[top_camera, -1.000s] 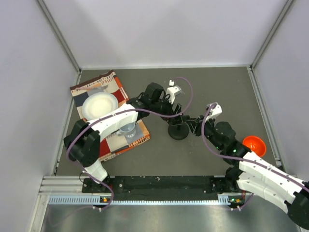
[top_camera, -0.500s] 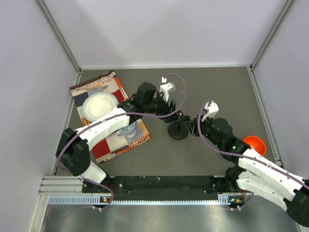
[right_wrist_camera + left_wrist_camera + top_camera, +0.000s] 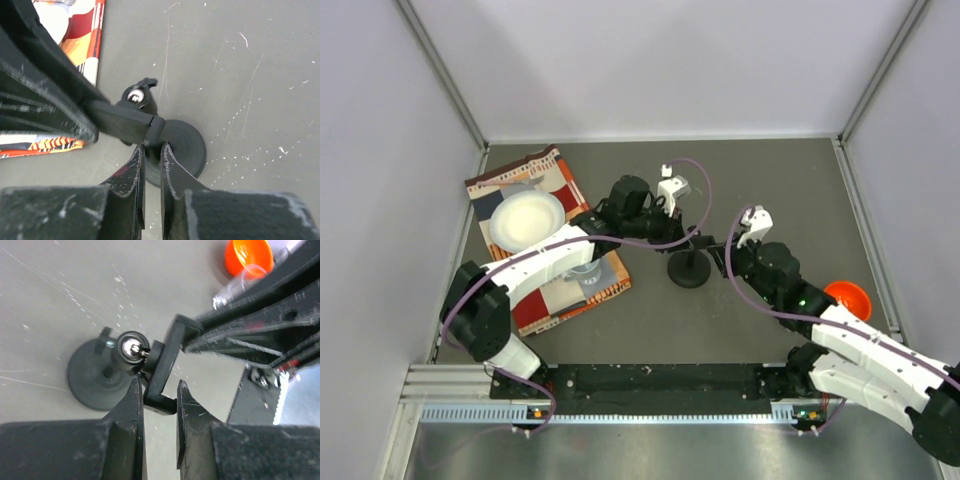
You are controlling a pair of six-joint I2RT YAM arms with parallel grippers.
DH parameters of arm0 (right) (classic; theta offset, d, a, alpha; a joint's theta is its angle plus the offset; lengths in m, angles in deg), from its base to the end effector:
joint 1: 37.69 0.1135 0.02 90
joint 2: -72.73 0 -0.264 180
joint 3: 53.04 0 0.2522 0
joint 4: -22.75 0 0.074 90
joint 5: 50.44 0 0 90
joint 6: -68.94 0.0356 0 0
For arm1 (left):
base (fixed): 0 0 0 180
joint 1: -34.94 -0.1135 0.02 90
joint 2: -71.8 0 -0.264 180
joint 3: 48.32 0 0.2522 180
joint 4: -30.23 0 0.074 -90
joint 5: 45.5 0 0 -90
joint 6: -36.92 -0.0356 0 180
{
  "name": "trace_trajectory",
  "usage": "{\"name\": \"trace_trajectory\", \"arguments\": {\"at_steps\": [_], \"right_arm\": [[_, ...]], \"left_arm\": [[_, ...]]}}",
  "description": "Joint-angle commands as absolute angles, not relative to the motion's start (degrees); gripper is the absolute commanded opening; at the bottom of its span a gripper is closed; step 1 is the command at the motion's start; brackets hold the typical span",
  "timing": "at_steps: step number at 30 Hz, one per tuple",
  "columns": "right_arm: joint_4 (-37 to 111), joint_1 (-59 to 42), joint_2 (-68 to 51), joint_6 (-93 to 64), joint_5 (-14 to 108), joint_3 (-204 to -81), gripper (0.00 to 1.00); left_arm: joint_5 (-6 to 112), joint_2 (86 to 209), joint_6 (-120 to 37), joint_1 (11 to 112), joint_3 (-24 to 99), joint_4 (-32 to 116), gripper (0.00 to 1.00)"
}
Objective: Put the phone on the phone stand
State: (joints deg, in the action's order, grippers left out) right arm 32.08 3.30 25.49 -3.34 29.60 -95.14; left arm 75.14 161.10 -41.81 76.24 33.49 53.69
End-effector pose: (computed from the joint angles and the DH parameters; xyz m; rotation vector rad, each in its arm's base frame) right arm 0.1532 0.1249 0.2575 -0.2511 1.8393 0.5627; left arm 0.2559 -0.2490 0.2908 0.9001 2.0374 -1.0927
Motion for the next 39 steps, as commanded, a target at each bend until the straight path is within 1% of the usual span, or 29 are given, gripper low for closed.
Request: {"name": "trace_trajectory", "arguments": {"at_steps": [1, 6, 10, 11, 12, 14, 15, 16, 17, 18, 19, 20, 23, 24, 25, 29, 30, 32, 33, 35, 37, 38, 39], "right_arm": [[30.89, 3.7, 26.67, -3.31, 23.23, -96.87, 0.0], [33.08, 3.62, 30.27, -2.51, 12.51, -94.59, 0.0], [33.08, 3.7, 32.56, -2.69, 9.67, -93.0, 0.0], [31.78, 3.7, 32.66, -3.38, 11.42, -92.82, 0.0], [30.11, 3.79, 32.48, -4.17, 18.48, -92.3, 0.0], [26.85, 3.7, 29.42, -6.64, 27.12, -93.16, 0.0], [26.32, 3.7, 28.27, -6.99, 34.3, -94.3, 0.02], [26.32, 3.7, 27.13, -6.99, 36.64, -94.83, 0.12], [26.49, 3.7, 25.99, -6.39, 37.79, -95.28, 0.39], [26.4, 3.7, 25.98, -6.12, 39.02, -95.11, 0.46], [26.14, 3.62, 26.67, -6.2, 39.29, -94.76, 0.5], [26.14, 3.7, 28.51, -6.12, 39.3, -94.4, 0.57], [29.37, 3.7, 32.29, -4.97, 37.46, -93.87, 0.7], [30.44, 3.7, 35.09, -4.62, 35.62, -93.87, 0.72], [31.75, 3.7, 36.25, -3.84, 34.73, -93.96, 0.74], [36.33, 3.7, 41.96, -2.78, 32.79, -93.52, 0.76], [38.95, 3.7, 43.45, -2.6, 31.57, -93.61, 0.77], [41.07, 3.7, 44.08, -2.25, 30.51, -94.13, 0.77], [42.3, 3.7, 44.34, -2.34, 30.51, -94.66, 0.77], [43.01, 3.7, 44.43, -2.86, 30.68, -95.1, 0.77], [43.1, 3.62, 44.0, -3.48, 31.38, -95.63, 0.77], [43.19, 3.7, 43.73, -3.57, 31.73, -95.81, 0.77], [43.1, 3.62, 43.56, -3.83, 32.43, -96.33, 0.77]], "left_arm": [[70.09, 161.54, -43.06, 76.07, 33.99, 54.1, 0.0], [63.5, 160.4, -45.69, 76.07, 33.73, 57.26, 0.0], [62.43, 159.69, -46.92, 75.98, 32.94, 57.97, 0.0], [62.87, 159.86, -46.84, 75.98, 33.03, 57.97, 0.0], [63.39, 160.13, -46.58, 76.07, 33.29, 57.97, 0.0], [65.15, 161.18, -45.7, 75.98, 33.99, 57.79, 0.0], [65.42, 161.97, -45.35, 75.98, 35.04, 57.79, 0.0], [66.03, 162.24, -45.08, 75.9, 35.48, 57.88, 0.02], [65.86, 162.5, -44.38, 75.98, 36.01, 58.14, 0.21], [65.51, 162.68, -44.12, 75.98, 36.45, 58.58, 0.33], [65.51, 162.33, -43.85, 75.98, 37.15, 58.93, 0.43], [65.42, 161.98, -43.59, 75.9, 37.16, 59.28, 0.56], [63.32, 159.26, -43.24, 75.9, 36.81, 59.64, 0.76], [63.05, 157.68, -43.06, 75.72, 37.24, 60.34, 0.91], [62.96, 156.62, -42.97, 75.63, 37.42, 60.95, 0.98], [58.49, 149.51, -39.64, 75.54, 35.06, 61.75, 0.98], [52.73, 146.1, -38.76, 75.37, 33.22, 63.14, 0.98], [45.86, 142.74, -36.38, 75.02, 31.37, 65.95, 0.98], [39.99, 139.33, -36.03, 74.32, 30.14, 69.1, 0.98], [33.63, 136.15, -33.84, 73.27, 29.34, 73.15, 0.98], [26.27, 132.11, -31.47, 70.02, 29.25, 79.98, 0.98], [25.18, 130.96, -29.02, 68.01, 29.16, 82.12, 0.98], [25.43, 129.04, -28.39, 62.07, 28.73, 84.14, 0.98]]}}
